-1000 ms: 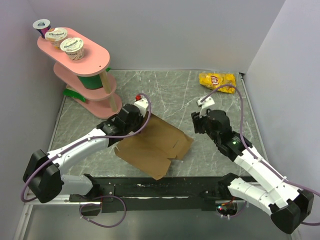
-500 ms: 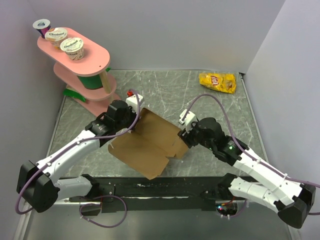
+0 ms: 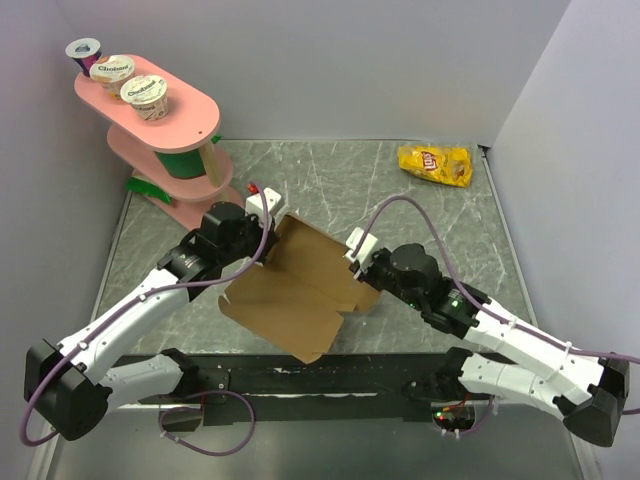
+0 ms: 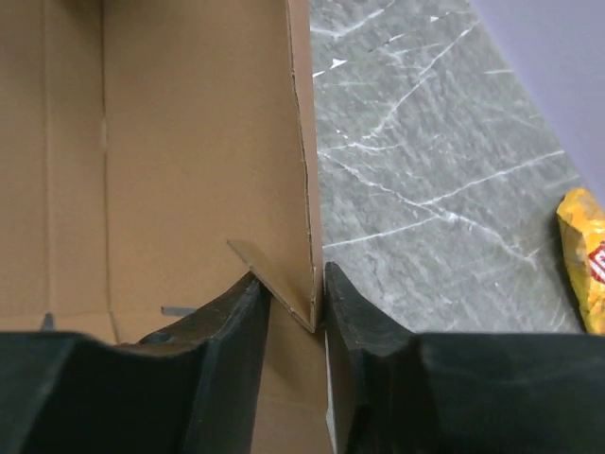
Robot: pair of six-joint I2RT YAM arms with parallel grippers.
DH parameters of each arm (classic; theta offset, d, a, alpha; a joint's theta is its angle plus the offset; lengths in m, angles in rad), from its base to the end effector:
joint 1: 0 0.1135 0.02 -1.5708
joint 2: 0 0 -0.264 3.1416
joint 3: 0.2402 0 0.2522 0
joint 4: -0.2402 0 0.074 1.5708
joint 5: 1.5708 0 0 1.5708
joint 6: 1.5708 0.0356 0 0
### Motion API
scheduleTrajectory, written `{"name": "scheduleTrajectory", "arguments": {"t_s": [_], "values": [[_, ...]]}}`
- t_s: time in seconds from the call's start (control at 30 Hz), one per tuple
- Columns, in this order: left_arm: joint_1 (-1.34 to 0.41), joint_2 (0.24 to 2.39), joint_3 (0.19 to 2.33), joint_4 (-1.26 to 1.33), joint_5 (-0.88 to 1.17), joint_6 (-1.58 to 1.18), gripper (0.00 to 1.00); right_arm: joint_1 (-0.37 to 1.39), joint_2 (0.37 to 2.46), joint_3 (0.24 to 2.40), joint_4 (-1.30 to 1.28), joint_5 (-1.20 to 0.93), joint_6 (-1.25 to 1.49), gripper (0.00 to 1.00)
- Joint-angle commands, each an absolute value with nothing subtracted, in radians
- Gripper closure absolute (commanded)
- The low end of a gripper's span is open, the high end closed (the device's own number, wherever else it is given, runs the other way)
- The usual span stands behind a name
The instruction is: Fold the paper box
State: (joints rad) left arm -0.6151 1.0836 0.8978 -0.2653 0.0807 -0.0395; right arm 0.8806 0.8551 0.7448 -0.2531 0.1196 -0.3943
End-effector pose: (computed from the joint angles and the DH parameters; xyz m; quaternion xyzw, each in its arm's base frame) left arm 0.1999 -0.1447 0.3128 0.2609 0.8057 -0.2030 0.4915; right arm 0.1300 0.1508 0.3065 -0.4618 0.6806 0.0887 0.5619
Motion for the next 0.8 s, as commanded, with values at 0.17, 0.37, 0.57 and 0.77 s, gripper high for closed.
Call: {"name": "scheduleTrajectory", "arguments": {"t_s": [0.17, 0.37, 0.57, 0.77], "values": [[-0.623, 1.097, 0.911, -0.236, 0.195, -0.049, 0.99, 0.994, 0.926, 0.718, -0.034, 0.351, -0.471, 0.95], [-0.623, 1.123, 0.919, -0.245, 0.161, -0.060, 0.99, 1.009, 0.960, 0.710, -0.003, 0.467, -0.488, 0.85], [-0.551, 1.163, 0.937, -0.268, -0.014, -0.176, 0.99, 1.005, 0.922, 0.825, -0.130, 0.698, -0.326, 0.14], [-0.446, 1.095, 0.899, -0.178, 0.003, -0.317, 0.99, 0.997, 0.798, 0.855, -0.322, 0.667, 0.265, 0.24]]}}
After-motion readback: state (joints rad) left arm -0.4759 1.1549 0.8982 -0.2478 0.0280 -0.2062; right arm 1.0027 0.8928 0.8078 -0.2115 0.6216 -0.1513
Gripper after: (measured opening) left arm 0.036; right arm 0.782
